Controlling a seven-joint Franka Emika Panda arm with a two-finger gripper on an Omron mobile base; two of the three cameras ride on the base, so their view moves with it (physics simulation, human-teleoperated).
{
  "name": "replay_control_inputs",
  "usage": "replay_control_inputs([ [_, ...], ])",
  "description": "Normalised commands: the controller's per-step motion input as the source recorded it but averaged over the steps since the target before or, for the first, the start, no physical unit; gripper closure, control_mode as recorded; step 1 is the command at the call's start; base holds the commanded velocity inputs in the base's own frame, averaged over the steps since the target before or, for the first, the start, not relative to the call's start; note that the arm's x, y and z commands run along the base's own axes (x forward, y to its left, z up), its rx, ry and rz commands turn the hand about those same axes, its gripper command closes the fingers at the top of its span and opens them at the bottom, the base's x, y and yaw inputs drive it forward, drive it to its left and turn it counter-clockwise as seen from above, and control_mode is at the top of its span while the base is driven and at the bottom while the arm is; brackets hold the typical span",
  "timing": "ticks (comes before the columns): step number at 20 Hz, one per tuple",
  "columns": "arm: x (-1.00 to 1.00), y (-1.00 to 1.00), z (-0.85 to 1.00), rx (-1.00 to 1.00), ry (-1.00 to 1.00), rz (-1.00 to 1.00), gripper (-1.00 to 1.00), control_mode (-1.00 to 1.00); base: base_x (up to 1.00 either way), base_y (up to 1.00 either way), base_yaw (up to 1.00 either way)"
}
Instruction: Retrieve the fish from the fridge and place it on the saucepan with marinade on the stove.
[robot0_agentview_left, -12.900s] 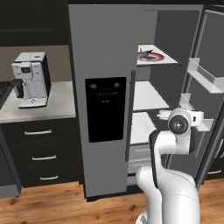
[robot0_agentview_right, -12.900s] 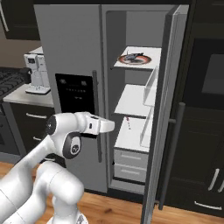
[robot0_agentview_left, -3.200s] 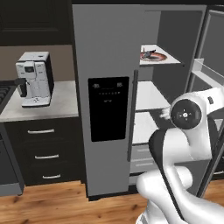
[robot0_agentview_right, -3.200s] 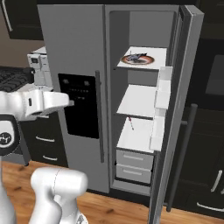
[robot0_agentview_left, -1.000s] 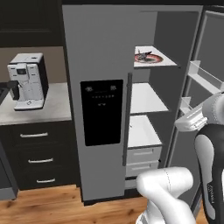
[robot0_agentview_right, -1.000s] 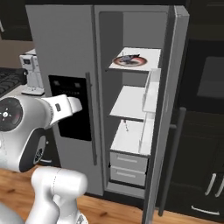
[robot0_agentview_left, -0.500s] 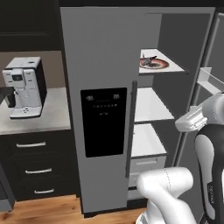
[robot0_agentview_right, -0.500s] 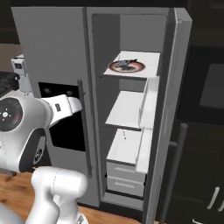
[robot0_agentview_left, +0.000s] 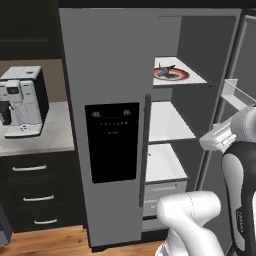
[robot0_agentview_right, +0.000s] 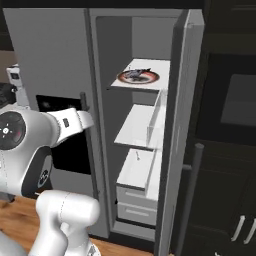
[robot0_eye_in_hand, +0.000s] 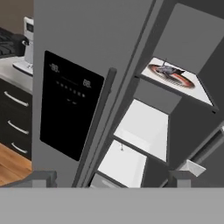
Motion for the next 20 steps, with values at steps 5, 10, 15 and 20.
replay_control_inputs([
  [5, 0.00, 0.00, 0.00, 0.00, 0.00, 0.00, -1.00, 1.00, 0.02, -0.38, 0.00],
  [10, 0.00, 0.00, 0.00, 0.00, 0.00, 0.00, -1.00, 1.00, 0.24, -0.13, 0.00],
  [15, 0.00, 0.00, 0.00, 0.00, 0.00, 0.00, -1.00, 1.00, 0.50, 0.00, 0.00],
  [20, 0.00, 0.00, 0.00, 0.00, 0.00, 0.00, -1.00, 1.00, 0.52, -0.05, 0.00],
])
